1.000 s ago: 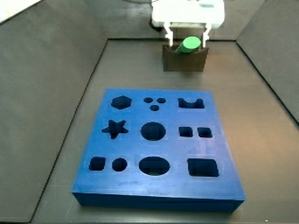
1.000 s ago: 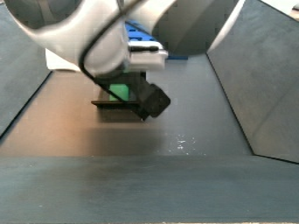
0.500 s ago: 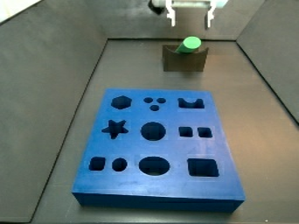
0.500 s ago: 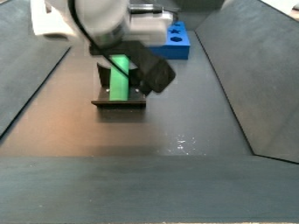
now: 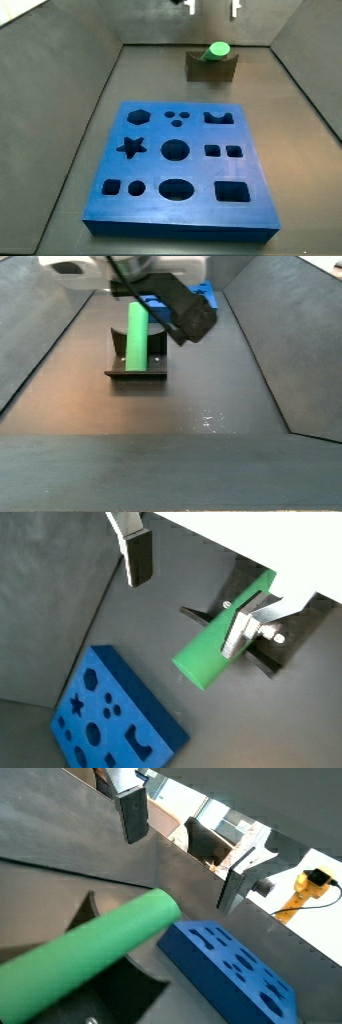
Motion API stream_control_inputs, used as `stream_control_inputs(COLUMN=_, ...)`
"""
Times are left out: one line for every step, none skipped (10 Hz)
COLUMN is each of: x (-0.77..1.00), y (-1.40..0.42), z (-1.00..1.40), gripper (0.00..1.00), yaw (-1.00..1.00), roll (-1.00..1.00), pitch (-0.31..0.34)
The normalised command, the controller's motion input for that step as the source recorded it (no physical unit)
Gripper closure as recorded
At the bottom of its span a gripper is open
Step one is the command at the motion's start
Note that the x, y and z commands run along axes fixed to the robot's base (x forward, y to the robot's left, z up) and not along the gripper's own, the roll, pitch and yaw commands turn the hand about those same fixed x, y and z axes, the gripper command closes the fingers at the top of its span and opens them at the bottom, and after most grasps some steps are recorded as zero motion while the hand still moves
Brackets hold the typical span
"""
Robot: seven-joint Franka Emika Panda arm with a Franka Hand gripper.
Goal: Pick up the oval object. Move up. Place the oval object on the fixture. Regrasp the oval object. Move to above the board. Insert the oval object.
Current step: Regrasp the oval object.
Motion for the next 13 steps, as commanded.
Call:
stream_control_inputs(x=-1.0, y=-0.01, z=0.01, gripper=0.0, yaw=-0.01, roll=0.06, pitch=-0.115)
stream_control_inputs(x=-1.0, y=-0.01, z=0.01, gripper=0.0, yaw=0.01, roll=0.09, pitch=-0.121)
stream_control_inputs(x=-1.0, y=-0.01, z=0.01, gripper=0.0, yaw=0.03, roll=0.1, pitch=-0.122)
stream_control_inputs(x=-1.0, y=-0.02, z=0.02, gripper=0.0, yaw=0.04, roll=0.12, pitch=-0.121)
stream_control_inputs(x=-1.0, y=-0.02, z=0.02, gripper=0.0, yaw=0.05, roll=0.12, pitch=-0.117)
stream_control_inputs(x=-0.91, y=-0.02, z=0.02, gripper=0.0, yaw=0.06, roll=0.12, pitch=-0.103)
stream_control_inputs(x=-0.83, y=-0.02, z=0.02, gripper=0.0, yaw=0.06, roll=0.12, pitch=-0.095)
stream_control_inputs(x=-0.58, y=-1.0, z=-0.75, gripper=0.0, yaw=-0.93, roll=1.0, pitch=0.0)
stream_control_inputs(x=-0.45, y=-1.0, z=-0.74, gripper=0.0, yaw=-0.93, roll=1.0, pitch=-0.004)
stream_control_inputs(x=-0.22, y=-0.95, z=-0.5, gripper=0.0, yaw=-0.93, roll=1.0, pitch=-0.038)
stream_control_inputs(x=-0.12, y=-0.82, z=-0.33, gripper=0.0, yaw=-0.94, roll=1.0, pitch=-0.055)
stream_control_inputs(x=-0.05, y=-0.48, z=-0.11, gripper=0.0, yaw=-0.94, roll=1.0, pitch=-0.092)
stream_control_inputs(x=-0.04, y=-0.34, z=-0.06, gripper=0.0, yaw=-0.93, roll=1.0, pitch=-0.108)
